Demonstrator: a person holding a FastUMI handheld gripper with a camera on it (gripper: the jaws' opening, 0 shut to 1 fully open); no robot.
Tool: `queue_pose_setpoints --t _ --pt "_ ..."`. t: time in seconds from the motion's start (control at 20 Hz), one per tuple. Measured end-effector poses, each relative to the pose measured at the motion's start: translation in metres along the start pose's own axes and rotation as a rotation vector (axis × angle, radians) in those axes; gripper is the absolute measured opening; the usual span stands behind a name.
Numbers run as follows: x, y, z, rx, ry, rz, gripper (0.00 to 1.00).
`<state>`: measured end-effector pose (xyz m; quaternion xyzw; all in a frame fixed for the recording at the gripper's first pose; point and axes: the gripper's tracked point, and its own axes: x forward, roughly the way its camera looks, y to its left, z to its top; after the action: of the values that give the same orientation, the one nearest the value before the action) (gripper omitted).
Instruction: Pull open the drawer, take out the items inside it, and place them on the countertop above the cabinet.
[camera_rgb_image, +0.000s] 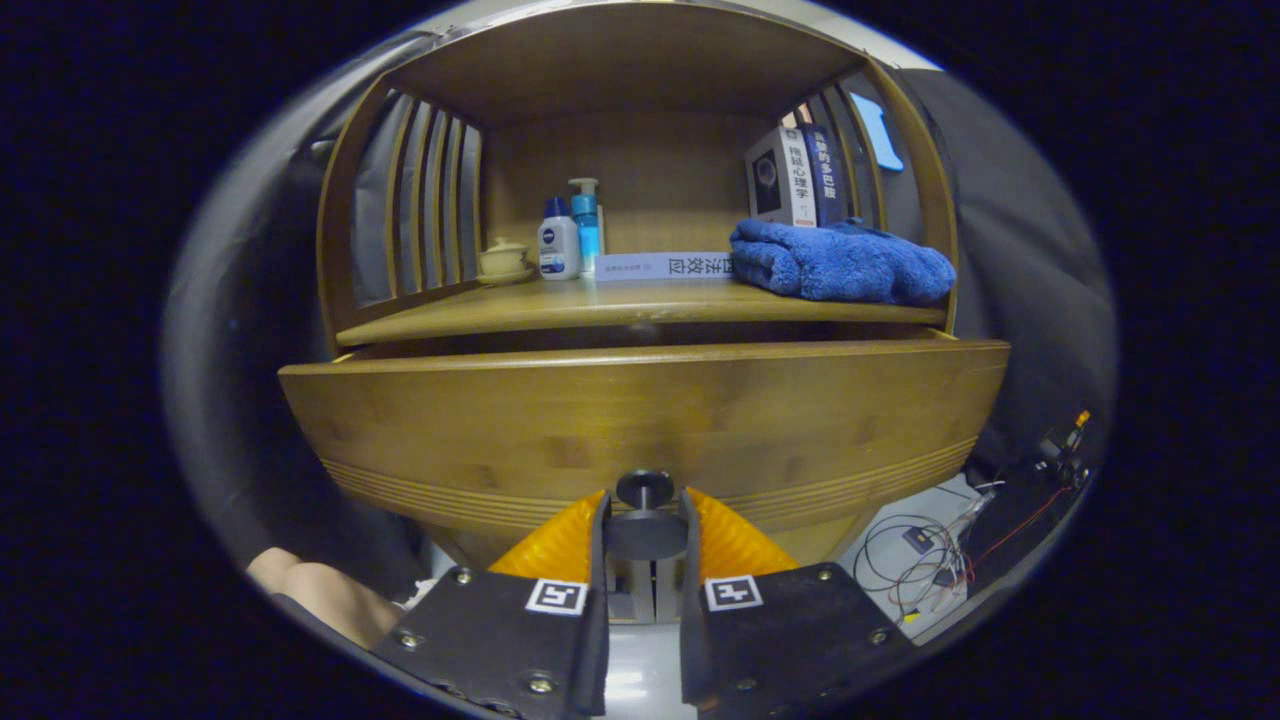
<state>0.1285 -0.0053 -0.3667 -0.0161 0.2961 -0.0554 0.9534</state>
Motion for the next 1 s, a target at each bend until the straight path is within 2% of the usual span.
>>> queue_pose_setpoints --t 0.45,1.0 --pt "-0.057 -0.003 -0.02 0.005 0.037 0.001 0.29" --pt "-0.099 -0.006 -0.039 0.019 0.071 -0.007 0.28"
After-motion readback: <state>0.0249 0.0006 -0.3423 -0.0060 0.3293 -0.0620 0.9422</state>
